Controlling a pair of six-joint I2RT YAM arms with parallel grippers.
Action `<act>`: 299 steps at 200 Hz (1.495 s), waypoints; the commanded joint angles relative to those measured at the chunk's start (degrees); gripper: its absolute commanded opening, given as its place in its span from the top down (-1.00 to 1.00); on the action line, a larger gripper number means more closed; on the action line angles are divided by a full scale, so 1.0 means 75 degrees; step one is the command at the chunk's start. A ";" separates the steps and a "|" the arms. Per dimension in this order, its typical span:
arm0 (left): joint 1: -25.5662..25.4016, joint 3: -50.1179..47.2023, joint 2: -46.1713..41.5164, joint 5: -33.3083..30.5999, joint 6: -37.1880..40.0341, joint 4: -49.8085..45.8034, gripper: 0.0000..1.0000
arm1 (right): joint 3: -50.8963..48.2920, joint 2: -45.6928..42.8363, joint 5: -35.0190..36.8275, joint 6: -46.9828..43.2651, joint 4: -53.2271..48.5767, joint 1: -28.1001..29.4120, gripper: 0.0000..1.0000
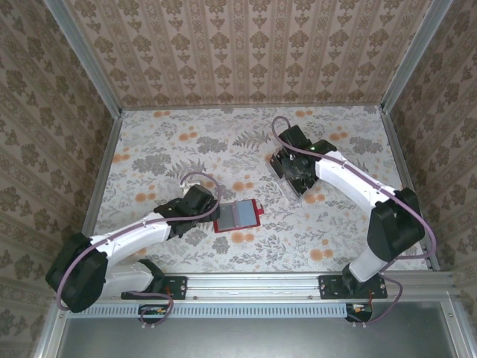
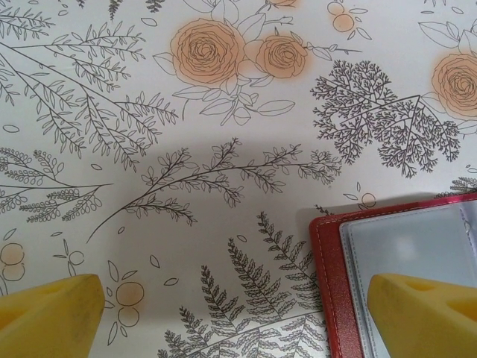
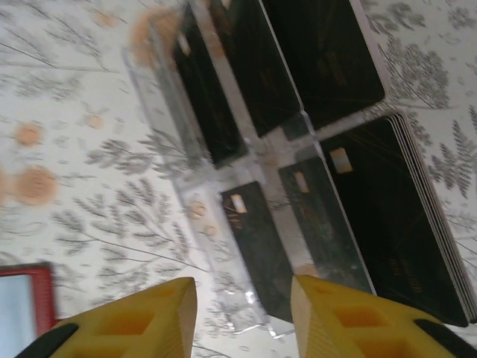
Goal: Put the credit cards into the card holder
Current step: Pick up the credit card from the storage box.
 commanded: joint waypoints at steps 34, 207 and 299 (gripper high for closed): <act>-0.0012 0.0259 0.0134 0.0098 0.0126 0.0062 -1.00 | 0.0294 0.0784 0.0654 -0.0728 -0.0484 -0.0091 0.33; -0.0011 0.0314 0.0304 0.0076 0.0135 0.0108 -1.00 | 0.0127 0.1134 0.0079 -0.0787 -0.0219 -0.0214 0.60; -0.0012 0.0333 0.0374 0.0110 0.0135 0.0149 -0.99 | 0.0078 0.0962 -0.0115 -0.0901 -0.0247 -0.0224 0.79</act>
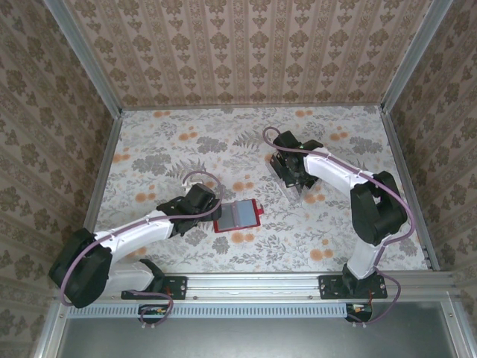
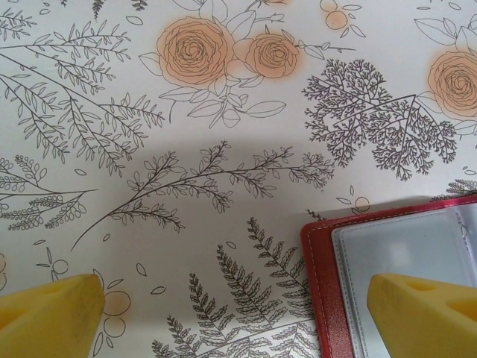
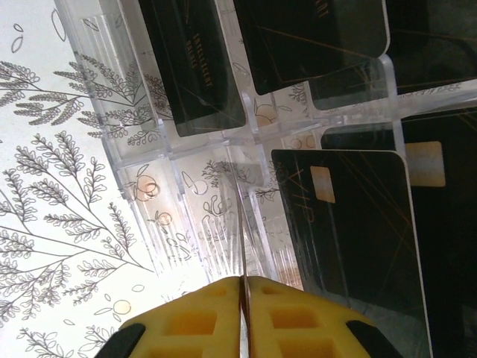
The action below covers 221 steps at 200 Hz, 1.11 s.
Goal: Put the credit cards into the card holder
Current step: Pick up the credit card from the storage box, then insert the credit card into the card slot.
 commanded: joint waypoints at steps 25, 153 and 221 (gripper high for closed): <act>-0.0023 0.0209 0.0060 0.0047 0.0100 0.0020 -1.00 | 0.0015 -0.0235 -0.0189 -0.0180 -0.0124 -0.0047 0.97; -0.0042 0.0443 0.0196 0.0376 0.0562 -0.0084 -1.00 | -0.0073 -0.2043 -0.3033 0.0961 0.0748 0.0061 1.00; -0.0674 0.0430 0.0748 -0.0038 0.0269 -0.0072 -0.99 | -0.1303 -0.1633 -0.3646 0.2831 0.3204 0.1885 1.00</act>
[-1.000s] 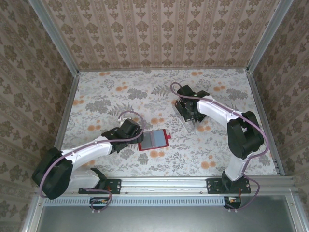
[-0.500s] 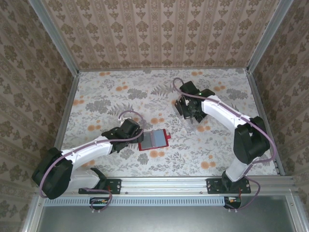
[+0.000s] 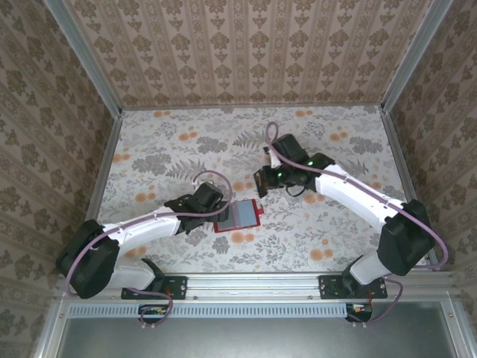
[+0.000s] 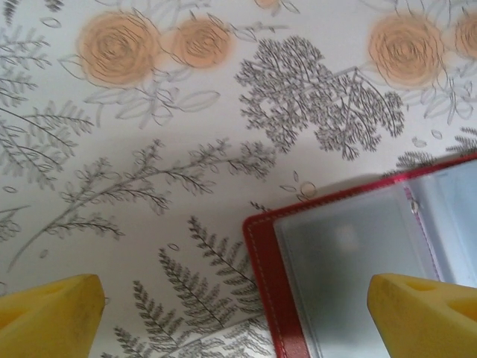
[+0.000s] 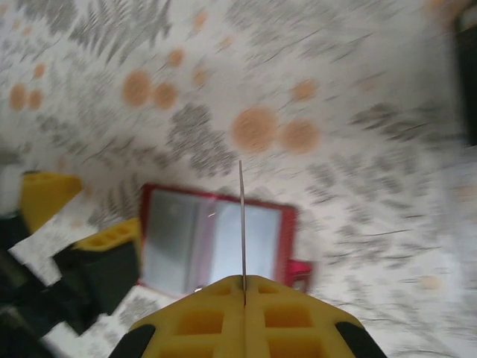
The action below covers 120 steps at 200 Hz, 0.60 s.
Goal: Put the credit cards into the card holder
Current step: Insert the credit card into the card slot.
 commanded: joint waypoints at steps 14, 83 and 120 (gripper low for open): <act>-0.0315 -0.0114 0.0100 -0.0491 -0.0328 -0.0154 -1.00 | -0.0525 0.0670 -0.0377 0.1193 0.1523 0.0744 1.00; -0.0417 -0.0533 0.0148 -0.0920 -0.0576 -0.0098 -1.00 | -0.1184 0.1379 -0.0308 0.1879 0.2581 0.1125 1.00; -0.0410 -0.0565 0.0115 -0.0961 -0.0576 -0.0113 -0.99 | -0.1592 0.1481 0.0043 0.1817 0.2627 0.1042 1.00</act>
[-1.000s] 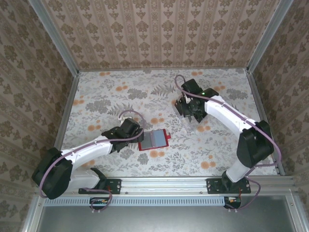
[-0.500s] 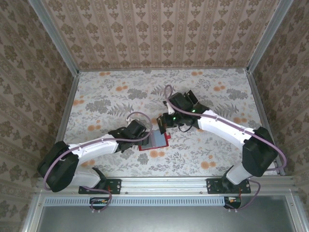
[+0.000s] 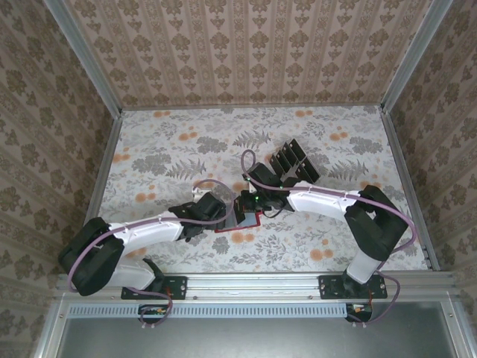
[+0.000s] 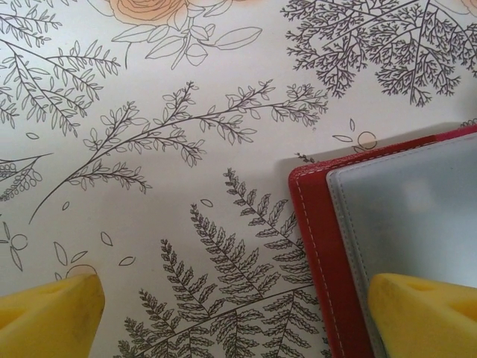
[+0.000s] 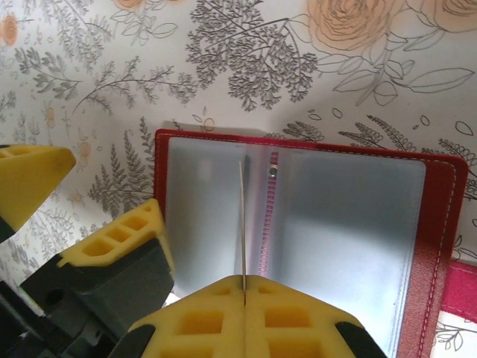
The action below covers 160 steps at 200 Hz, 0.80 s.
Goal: Put the credit cards into the card holder
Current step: Insert the credit card into the card slot.
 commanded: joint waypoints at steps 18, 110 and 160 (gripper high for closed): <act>-0.0072 -0.0029 -0.0109 -0.0253 -0.0143 -0.0137 -1.00 | -0.0513 0.0157 0.0325 0.0152 0.0310 -0.0115 1.00; -0.0127 0.0456 0.0208 0.0003 0.0231 0.0265 -1.00 | -0.0686 0.0302 0.0327 0.0200 0.0427 -0.0118 1.00; -0.0180 0.0330 0.0606 -0.0007 0.0092 0.0346 -1.00 | -0.0819 0.0397 0.0386 0.0245 0.0531 -0.0127 1.00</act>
